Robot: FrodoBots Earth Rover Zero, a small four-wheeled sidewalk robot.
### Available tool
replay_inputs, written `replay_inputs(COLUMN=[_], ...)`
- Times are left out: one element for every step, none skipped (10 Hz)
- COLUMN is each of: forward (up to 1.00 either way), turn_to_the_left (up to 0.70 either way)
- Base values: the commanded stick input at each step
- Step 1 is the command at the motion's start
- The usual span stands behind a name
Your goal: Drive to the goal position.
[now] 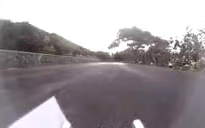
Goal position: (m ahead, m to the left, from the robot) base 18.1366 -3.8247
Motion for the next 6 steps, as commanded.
replay_inputs(forward=[1.00, 1.00, 1.00, 1.00, 1.00, 1.00], turn_to_the_left=[0.00, 0.00, 0.00, 0.00, 0.00, 0.00])
